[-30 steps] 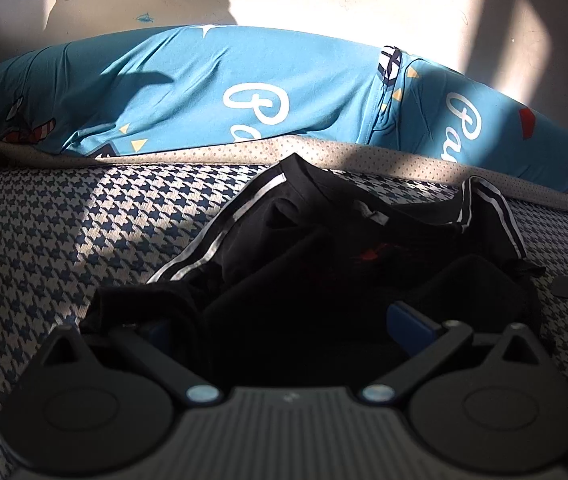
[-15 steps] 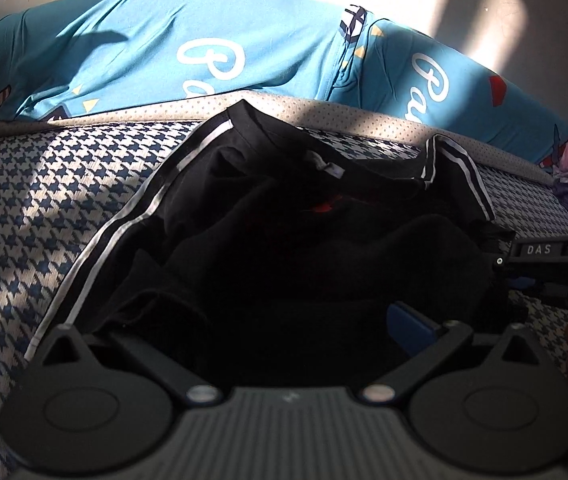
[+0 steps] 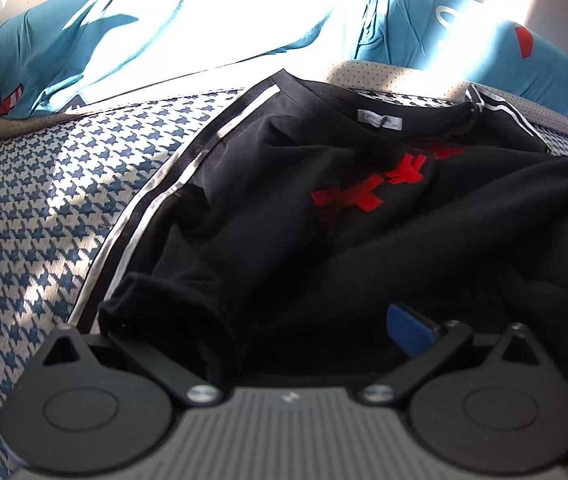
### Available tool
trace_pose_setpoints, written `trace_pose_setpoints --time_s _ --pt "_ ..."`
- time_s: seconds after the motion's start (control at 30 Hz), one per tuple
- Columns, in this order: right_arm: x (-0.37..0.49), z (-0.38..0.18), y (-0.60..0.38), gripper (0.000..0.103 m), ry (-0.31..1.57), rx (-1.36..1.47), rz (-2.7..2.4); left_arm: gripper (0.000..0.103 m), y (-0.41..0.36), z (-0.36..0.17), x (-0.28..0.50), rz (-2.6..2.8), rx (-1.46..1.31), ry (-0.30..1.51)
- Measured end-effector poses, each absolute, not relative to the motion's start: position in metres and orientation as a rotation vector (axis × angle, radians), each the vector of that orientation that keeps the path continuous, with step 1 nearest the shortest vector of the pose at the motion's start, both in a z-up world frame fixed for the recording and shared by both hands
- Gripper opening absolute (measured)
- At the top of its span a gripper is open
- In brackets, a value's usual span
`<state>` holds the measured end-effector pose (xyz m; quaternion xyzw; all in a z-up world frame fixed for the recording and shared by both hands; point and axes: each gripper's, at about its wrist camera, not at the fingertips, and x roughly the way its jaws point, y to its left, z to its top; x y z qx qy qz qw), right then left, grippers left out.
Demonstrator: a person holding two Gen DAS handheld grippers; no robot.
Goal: Fold clothes
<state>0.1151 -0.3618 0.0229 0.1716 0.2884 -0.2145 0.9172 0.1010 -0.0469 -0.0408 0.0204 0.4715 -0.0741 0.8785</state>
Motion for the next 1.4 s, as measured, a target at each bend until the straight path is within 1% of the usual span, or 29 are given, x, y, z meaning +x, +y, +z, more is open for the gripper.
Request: trace_pose_setpoints --time_s 0.07,0.1,0.17,0.23,0.33,0.57,0.7,0.73,0.77,0.9,1.07,1.13,1.27,1.33,1.37,1.4 --pt "0.119 0.015 -0.368 0.004 0.675 0.375 -0.468 0.103 -0.037 -0.047 0.106 -0.105 0.024 1.022" --pt "0.118 0.013 -0.372 0.005 0.684 0.401 -0.478 0.103 -0.031 -0.047 0.108 -0.089 0.000 1.027" --pt "0.113 0.014 -0.380 0.012 0.680 0.445 -0.490 0.103 -0.022 -0.043 0.108 -0.080 -0.044 1.017" --pt "0.107 0.019 -0.384 0.016 0.655 0.458 -0.491 0.103 -0.018 -0.038 0.108 -0.075 -0.061 1.000" --pt "0.096 0.026 -0.384 0.020 0.640 0.439 -0.471 0.103 -0.017 -0.029 0.107 -0.068 -0.077 0.970" --pt "0.073 0.030 -0.380 0.033 0.696 0.435 -0.345 0.103 -0.017 -0.012 0.089 -0.104 -0.134 0.939" --pt "0.053 0.024 -0.382 0.038 0.745 0.473 -0.289 0.103 -0.027 -0.006 0.069 -0.176 -0.137 0.922" --pt "0.050 0.021 -0.383 0.043 0.757 0.487 -0.276 0.103 -0.032 -0.007 0.064 -0.184 -0.119 0.915" --pt "0.047 0.018 -0.383 0.045 0.771 0.497 -0.265 0.103 -0.037 -0.008 0.059 -0.192 -0.102 0.909" --pt "0.041 0.008 -0.378 0.045 0.806 0.501 -0.238 0.103 -0.058 -0.015 0.047 -0.257 -0.083 0.918" --pt "0.049 -0.001 -0.365 0.045 0.823 0.479 -0.200 0.103 -0.091 -0.019 0.036 -0.297 0.053 0.855" --pt "0.054 -0.006 -0.360 0.047 0.840 0.470 -0.196 0.103 -0.098 -0.021 0.034 -0.316 0.069 0.842" --pt "0.063 -0.017 -0.349 0.049 0.862 0.431 -0.221 0.103 -0.105 -0.026 0.034 -0.354 0.081 0.844" --pt "0.068 -0.024 -0.343 0.049 0.877 0.395 -0.220 0.103 -0.107 -0.033 0.036 -0.362 0.092 0.875" --pt "0.068 -0.026 -0.339 0.042 0.869 0.369 -0.226 0.103 -0.108 -0.037 0.037 -0.365 0.098 0.895" --pt "0.068 -0.026 -0.336 0.032 0.857 0.333 -0.234 0.103 -0.108 -0.041 0.038 -0.361 0.096 0.912"
